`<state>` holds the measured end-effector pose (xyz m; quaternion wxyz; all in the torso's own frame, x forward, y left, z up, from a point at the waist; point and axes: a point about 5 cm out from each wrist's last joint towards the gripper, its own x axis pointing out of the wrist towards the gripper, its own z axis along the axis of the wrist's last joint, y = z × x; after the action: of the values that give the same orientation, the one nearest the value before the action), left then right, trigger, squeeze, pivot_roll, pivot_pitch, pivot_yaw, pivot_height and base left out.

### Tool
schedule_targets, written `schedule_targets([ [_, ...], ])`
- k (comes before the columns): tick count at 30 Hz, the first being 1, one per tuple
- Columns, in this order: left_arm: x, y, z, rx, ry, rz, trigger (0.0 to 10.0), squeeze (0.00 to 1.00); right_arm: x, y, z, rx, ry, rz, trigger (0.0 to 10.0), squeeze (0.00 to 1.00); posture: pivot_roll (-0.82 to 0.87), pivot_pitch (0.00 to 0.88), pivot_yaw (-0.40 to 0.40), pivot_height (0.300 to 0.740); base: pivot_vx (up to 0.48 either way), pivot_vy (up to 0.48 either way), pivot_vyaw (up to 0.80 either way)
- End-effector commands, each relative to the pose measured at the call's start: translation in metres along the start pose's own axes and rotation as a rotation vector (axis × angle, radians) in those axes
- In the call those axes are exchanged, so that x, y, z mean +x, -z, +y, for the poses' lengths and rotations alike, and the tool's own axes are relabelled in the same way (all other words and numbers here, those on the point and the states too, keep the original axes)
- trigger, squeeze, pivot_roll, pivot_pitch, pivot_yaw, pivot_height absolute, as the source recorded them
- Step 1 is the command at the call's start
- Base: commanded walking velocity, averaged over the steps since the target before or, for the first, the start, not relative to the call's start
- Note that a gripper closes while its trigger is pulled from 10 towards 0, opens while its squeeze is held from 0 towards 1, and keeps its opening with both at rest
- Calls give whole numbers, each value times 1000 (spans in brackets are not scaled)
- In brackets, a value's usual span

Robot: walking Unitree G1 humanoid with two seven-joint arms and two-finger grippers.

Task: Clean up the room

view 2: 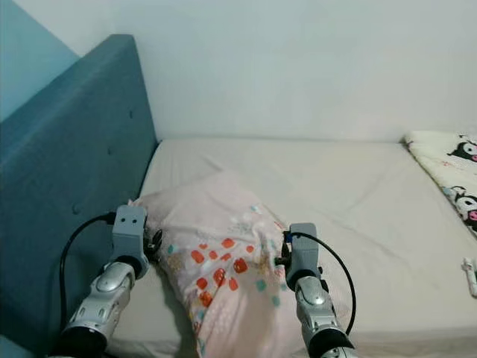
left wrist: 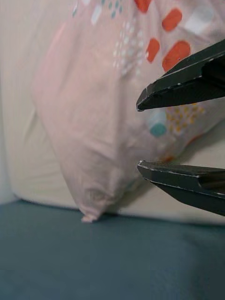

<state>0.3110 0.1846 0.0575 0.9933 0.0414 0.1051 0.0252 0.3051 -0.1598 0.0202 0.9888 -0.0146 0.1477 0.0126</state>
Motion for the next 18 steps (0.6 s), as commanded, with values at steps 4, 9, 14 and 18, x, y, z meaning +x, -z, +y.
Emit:
schedule_targets([
  [4, -1, 2, 1, -2, -9, 7, 10000, 0, 1, -2, -3, 17, 11, -2, 10000, 0, 79, 0, -67, 740, 0, 0, 0],
  [9, -3, 2, 0, -5, -5, 1, 10000, 0, 0, 0, -4, 38, 21, 16, 10000, 0, 80, 0, -68, 740, 0, 0, -613],
  [14, -5, 4, -1, -9, 0, 8, 10000, 0, 0, 1, -4, 31, 25, 15, 10000, 0, 80, 0, -68, 740, 0, 0, -800],
  [18, -5, 4, -1, -11, -3, 11, 10000, 0, -1, 1, -4, 22, 21, 12, 10000, 0, 75, 0, -65, 740, 0, 0, -600],
])
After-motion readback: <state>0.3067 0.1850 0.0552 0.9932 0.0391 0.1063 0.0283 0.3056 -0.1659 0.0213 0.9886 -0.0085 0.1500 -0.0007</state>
